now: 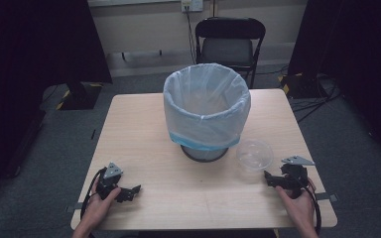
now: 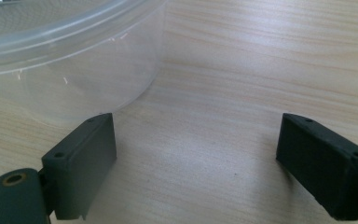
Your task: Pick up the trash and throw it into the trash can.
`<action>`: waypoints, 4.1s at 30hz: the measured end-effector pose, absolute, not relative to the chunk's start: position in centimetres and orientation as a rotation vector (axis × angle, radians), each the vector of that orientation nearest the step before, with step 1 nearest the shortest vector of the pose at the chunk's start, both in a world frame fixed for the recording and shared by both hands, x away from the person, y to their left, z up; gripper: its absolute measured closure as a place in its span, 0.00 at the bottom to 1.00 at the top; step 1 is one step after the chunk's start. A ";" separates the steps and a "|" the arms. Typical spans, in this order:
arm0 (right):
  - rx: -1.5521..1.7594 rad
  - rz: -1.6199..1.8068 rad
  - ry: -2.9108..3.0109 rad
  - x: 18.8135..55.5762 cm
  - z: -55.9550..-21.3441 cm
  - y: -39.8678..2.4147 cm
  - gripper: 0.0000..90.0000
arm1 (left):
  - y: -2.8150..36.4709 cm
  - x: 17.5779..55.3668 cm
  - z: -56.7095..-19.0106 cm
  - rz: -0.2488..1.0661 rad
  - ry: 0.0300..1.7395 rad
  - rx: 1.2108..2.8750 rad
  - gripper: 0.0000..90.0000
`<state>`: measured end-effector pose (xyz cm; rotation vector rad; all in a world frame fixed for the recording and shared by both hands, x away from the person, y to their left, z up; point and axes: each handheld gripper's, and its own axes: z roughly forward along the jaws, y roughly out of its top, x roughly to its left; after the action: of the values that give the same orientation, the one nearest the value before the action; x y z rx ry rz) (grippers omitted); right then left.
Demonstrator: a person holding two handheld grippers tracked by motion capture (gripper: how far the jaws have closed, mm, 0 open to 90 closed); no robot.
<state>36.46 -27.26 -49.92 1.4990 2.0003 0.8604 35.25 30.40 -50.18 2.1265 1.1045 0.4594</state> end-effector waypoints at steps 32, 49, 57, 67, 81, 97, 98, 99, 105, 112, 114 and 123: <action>1.451 1.157 2.110 34.7 -42.8 -27.1 0.22 | 30.4 35.3 -50.2 0.460 1.104 2.126 0.00; 1.316 1.151 2.100 41.2 -41.5 -25.5 0.16 | 30.4 35.3 -50.2 0.459 1.104 2.126 0.00; 1.380 1.132 2.173 42.5 -44.1 -25.8 0.16 | 30.4 35.3 -50.2 0.459 1.104 2.126 0.00; 1.400 1.253 2.205 41.7 -45.6 -26.0 0.15 | 30.4 35.3 -50.2 0.459 1.104 2.126 0.00; 1.327 1.246 2.104 39.3 -43.9 -24.7 0.59 | 30.4 35.3 -50.2 0.459 1.104 2.126 0.00; 1.270 1.249 2.114 35.9 -43.5 -23.2 0.94 | 30.4 35.3 -50.2 0.459 1.105 2.126 0.00; 1.275 1.255 2.115 35.9 -43.5 -23.2 0.94 | 30.4 35.3 -50.2 0.459 1.104 2.126 0.00; 1.279 1.261 2.115 35.8 -43.4 -23.1 0.94 | 30.4 35.3 -50.2 0.460 1.104 2.126 0.00; 1.264 1.281 2.104 35.5 -42.9 -23.2 0.94 | 30.4 35.3 -50.2 0.459 1.104 2.126 0.00; 1.233 1.311 2.112 34.4 -42.2 -23.1 0.94 | 30.4 35.3 -50.2 0.459 1.104 2.126 0.00; 1.232 1.319 2.108 33.8 -41.9 -23.4 0.94 | 30.4 35.3 -50.2 0.460 1.105 2.127 0.00; 1.159 1.381 2.165 32.2 -41.5 -23.1 0.94 | 30.4 35.3 -50.2 0.459 1.104 2.126 0.00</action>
<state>32.22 -23.06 -41.51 1.1588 2.1652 1.3812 35.26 30.40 -50.18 2.1262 1.1042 0.4595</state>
